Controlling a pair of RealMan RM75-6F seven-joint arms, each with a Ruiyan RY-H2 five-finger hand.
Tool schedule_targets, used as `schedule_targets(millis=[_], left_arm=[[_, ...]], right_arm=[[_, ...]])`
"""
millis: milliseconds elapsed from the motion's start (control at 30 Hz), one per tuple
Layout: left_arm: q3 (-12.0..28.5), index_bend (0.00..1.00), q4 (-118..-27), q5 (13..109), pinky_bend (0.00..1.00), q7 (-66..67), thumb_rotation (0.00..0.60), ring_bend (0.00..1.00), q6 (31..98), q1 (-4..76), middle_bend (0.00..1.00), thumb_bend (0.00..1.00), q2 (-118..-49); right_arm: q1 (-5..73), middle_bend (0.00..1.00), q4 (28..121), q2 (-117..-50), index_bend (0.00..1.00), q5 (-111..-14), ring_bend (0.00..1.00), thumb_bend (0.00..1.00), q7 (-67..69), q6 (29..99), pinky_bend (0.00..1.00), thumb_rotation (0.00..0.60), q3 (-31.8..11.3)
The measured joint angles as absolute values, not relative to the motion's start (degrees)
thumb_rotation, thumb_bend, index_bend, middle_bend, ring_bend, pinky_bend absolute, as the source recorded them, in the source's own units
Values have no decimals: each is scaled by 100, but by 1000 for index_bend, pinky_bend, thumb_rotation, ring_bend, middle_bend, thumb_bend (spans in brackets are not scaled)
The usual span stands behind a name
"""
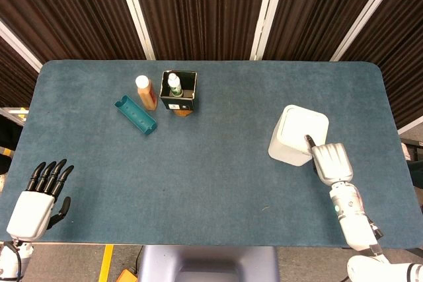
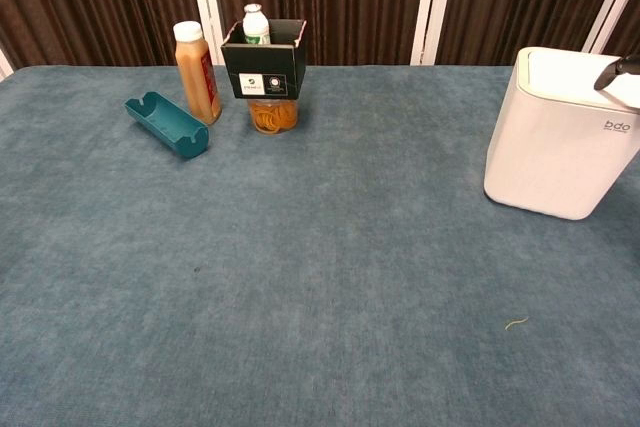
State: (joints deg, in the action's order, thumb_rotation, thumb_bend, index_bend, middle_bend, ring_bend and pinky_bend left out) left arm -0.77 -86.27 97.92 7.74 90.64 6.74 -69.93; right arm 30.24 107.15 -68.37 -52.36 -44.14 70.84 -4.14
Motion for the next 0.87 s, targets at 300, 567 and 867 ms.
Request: schedule_targets(millis=[300,567,867], left_arm=[[-86,0,-8612,9872,0,793,600,0,9148,657,0,512,-7013],[-141,0,-8627,9975,0,849,600,0,9180,638,0,508,-7033],[-168,0,-8601,10062,0,766,600,0,9266,619,0,477,-7017]], right_arm=[[2586,522,10715,-6784,1,-6754,459,687,-3667,7949,581,600,-260],[1201,0,10164,-6730,0,-8988,0,374,-2731,9328,0,600,925],[600,0,9333,-6910,0,-9689,0,340,-2180,9717,0,600,1187]])
